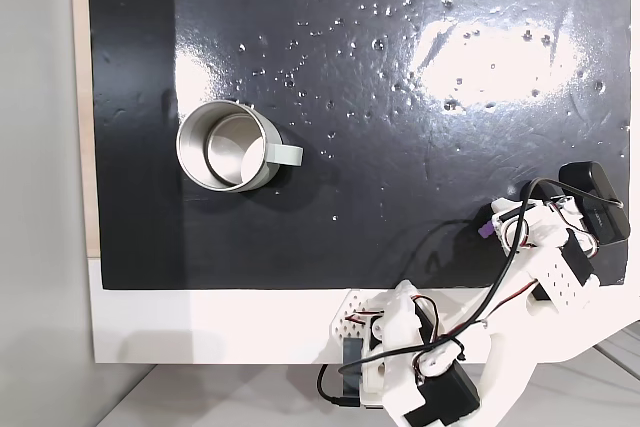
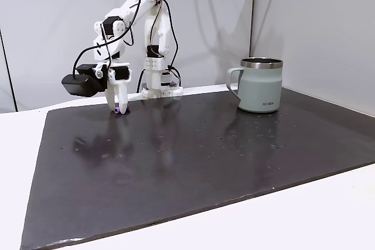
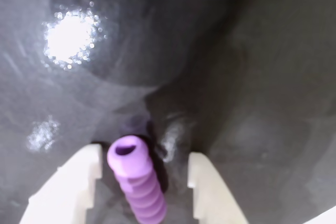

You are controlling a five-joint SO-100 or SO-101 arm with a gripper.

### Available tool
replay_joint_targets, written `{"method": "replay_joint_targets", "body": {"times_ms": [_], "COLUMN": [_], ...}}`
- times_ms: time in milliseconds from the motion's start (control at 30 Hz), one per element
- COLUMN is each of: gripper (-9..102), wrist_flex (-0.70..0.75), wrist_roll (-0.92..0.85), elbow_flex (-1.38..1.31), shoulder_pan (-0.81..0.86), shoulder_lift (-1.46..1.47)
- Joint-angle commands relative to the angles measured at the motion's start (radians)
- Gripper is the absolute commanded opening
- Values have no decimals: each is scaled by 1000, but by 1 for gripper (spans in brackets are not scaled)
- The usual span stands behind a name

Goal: Grasp a pengrip and put it in the cup.

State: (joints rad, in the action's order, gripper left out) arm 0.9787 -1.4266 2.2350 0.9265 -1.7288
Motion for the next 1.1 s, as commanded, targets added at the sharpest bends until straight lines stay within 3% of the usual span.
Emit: {"method": "replay_joint_targets", "body": {"times_ms": [0, 233, 733, 1067], "gripper": [21, 20, 4, 0], "wrist_flex": [-48, -49, -69, 75], "wrist_roll": [-11, -2, 114, 261], "elbow_flex": [8, 9, 8, 5], "shoulder_pan": [-14, -44, -107, -225], "shoulder_lift": [15, 3, -51, -331]}}
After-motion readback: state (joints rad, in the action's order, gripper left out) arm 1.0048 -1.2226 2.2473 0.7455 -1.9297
